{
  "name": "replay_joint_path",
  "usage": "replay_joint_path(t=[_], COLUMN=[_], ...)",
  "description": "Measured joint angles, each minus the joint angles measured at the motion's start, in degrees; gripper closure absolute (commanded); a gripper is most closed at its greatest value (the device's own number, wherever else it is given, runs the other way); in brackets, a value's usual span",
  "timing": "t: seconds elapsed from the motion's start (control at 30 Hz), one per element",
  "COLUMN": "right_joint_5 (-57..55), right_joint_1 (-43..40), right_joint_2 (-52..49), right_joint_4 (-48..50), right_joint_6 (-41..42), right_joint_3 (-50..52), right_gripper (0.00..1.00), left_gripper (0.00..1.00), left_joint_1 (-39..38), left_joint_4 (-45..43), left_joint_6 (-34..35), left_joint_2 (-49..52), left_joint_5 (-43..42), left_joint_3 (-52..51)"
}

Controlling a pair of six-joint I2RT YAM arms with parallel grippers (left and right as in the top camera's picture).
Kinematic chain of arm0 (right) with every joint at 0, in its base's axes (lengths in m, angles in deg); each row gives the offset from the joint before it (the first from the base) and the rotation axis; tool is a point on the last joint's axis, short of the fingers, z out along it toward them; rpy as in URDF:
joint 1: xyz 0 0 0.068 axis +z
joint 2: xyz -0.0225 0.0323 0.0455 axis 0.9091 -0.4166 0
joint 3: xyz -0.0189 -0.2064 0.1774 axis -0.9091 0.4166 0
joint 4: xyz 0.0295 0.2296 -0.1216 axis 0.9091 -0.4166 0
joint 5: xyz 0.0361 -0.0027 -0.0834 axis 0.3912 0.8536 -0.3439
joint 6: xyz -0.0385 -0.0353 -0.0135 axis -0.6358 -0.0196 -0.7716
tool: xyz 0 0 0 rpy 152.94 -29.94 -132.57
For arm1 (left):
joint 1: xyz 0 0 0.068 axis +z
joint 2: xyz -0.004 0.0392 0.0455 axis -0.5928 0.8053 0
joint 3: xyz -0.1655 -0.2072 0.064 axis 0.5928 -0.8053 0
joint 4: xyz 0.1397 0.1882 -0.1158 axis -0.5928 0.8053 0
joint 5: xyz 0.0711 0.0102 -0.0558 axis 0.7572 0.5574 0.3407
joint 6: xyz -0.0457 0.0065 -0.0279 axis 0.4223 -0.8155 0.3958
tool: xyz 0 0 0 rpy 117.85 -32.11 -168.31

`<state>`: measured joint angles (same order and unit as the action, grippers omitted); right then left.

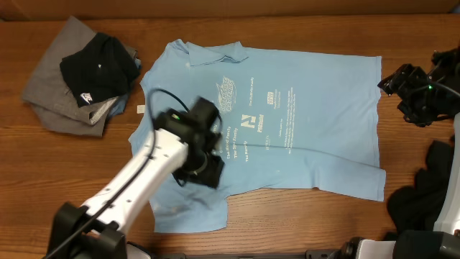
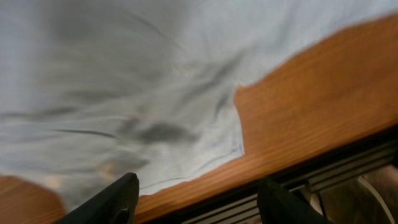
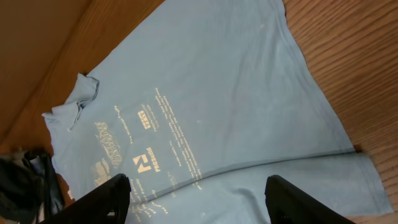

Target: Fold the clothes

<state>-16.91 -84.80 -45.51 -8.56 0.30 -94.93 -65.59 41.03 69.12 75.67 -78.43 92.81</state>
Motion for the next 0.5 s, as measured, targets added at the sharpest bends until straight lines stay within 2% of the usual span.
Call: replay_joint_path(t=[0.27,0.43,0.5], right_joint_5=[-0.09,-0.09,-0.09], right_joint_1=[0.00,0.02,0.00], right_joint_2=[-0.55,-0.74,-0.74], right_joint_4=[0.28,0.26,0.17], right_joint_6=[-0.02,0.00,-0.02], right_joint_3=[0.09,0.09,0.09], right_gripper=[0.27,0.27,0.27], left_gripper=[0.29,0.30,0.34], left_joint_1=[-13.25,-16.96,-17.20], left_joint_4=[-3.41,-3.63,-3.48], left_joint_6=[4.61,6.36,6.60], left_joint_2=[5.99,11.45,14.19], left_joint_5=[-3.65,-2.62,-2.27], left_joint_3=[-4.28,-4.28,-4.28])
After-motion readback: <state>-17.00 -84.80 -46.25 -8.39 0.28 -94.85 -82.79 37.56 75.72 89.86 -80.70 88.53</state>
